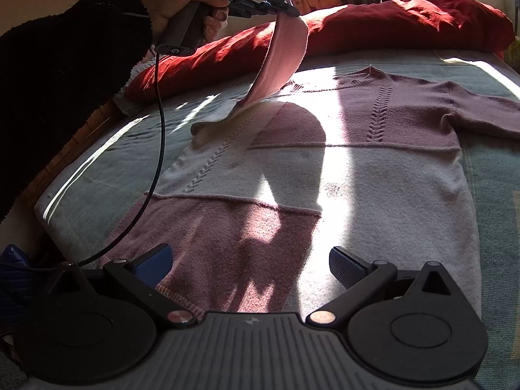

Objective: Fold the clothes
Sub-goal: 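Carry the sleeve across the sweater body toward the collar with the left gripper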

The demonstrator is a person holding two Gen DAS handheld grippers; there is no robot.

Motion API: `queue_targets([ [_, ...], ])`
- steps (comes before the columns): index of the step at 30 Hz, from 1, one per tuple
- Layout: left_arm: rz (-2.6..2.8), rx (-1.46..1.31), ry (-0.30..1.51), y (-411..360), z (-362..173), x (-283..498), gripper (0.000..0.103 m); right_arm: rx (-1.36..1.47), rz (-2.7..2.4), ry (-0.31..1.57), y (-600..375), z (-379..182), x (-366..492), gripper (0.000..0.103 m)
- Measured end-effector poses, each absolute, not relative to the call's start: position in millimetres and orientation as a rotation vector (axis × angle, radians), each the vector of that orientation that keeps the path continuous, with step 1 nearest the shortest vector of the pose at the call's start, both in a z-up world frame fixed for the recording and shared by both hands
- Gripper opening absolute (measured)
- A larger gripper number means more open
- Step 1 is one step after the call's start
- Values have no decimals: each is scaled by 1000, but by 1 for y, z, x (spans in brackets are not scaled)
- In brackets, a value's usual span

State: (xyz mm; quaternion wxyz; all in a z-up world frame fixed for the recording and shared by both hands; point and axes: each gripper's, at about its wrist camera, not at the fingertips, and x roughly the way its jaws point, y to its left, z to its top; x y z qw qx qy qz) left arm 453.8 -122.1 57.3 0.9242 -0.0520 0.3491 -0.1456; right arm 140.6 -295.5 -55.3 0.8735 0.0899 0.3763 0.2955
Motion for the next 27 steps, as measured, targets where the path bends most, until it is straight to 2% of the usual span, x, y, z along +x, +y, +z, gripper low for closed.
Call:
queue_targets([
  [17,-358,-54,796,-163,18,463,5,199,597,822,-298,-66,146,103],
  [27,-388,-53,829,-167,7,463,11,200,586,838,-298,-70,148,103],
])
